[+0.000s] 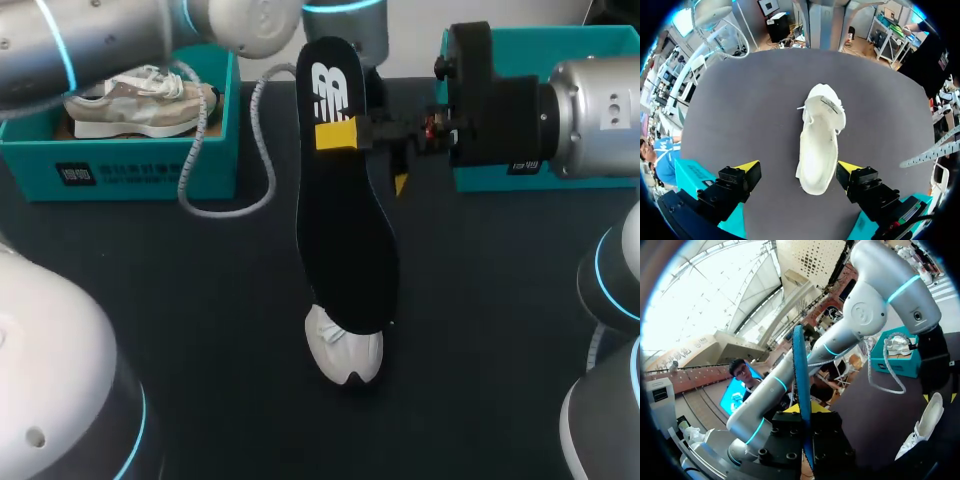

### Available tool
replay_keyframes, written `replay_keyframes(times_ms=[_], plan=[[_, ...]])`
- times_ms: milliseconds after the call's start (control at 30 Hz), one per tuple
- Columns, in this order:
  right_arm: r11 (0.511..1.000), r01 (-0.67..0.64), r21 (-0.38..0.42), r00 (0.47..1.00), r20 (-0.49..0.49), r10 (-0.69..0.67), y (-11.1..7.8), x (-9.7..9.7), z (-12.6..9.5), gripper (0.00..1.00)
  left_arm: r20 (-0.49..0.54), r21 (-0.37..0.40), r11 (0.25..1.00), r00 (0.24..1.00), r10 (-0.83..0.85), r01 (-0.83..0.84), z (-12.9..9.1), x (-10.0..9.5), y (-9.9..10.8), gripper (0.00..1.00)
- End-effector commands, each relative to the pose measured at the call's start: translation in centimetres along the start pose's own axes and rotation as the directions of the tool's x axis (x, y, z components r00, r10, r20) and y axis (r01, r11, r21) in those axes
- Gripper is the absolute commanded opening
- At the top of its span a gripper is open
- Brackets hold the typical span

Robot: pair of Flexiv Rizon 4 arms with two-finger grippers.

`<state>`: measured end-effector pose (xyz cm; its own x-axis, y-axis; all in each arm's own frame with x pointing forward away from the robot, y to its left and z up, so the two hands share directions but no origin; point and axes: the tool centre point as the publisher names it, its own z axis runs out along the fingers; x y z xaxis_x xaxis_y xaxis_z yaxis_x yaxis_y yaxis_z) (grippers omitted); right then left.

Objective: Take the shoe out of the shoebox, open the shoe tongue, remove and reinsert the insole, then place the shoe into the shoebox

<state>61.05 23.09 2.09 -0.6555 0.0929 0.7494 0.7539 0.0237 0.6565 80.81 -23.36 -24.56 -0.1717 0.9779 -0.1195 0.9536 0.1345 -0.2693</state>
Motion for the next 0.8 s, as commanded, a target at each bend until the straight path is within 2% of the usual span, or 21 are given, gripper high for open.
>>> replay_keyframes(times_ms=[33,167,367,533,800], plan=[[0.999,-0.044,-0.026,0.999,0.018,0.045,0.5,-0.6,0.0,0.00,0.375,-0.071,0.997,0.926,0.036,-0.010,-3.5,3.5,-1.6,1.00],[0.996,-0.067,-0.064,0.997,0.020,0.069,1.8,-1.8,-1.2,0.00,0.442,-0.075,0.996,0.895,0.067,-0.038,-5.8,5.0,-1.6,1.00],[0.987,-0.103,-0.123,0.993,0.040,0.109,3.7,-3.6,-3.8,0.00,0.525,-0.118,0.992,0.845,0.099,-0.042,-8.1,7.4,-2.2,1.00],[0.984,-0.151,-0.097,0.988,0.004,0.152,5.2,-5.8,-5.3,0.00,0.592,-0.113,0.992,0.798,0.110,-0.052,-9.5,9.4,-2.7,1.00],[0.961,-0.252,-0.110,0.968,-0.041,0.249,5.4,-10.1,-5.9,0.00,0.662,-0.101,0.991,0.738,0.134,-0.090,-10.8,11.4,-3.3,1.00]])
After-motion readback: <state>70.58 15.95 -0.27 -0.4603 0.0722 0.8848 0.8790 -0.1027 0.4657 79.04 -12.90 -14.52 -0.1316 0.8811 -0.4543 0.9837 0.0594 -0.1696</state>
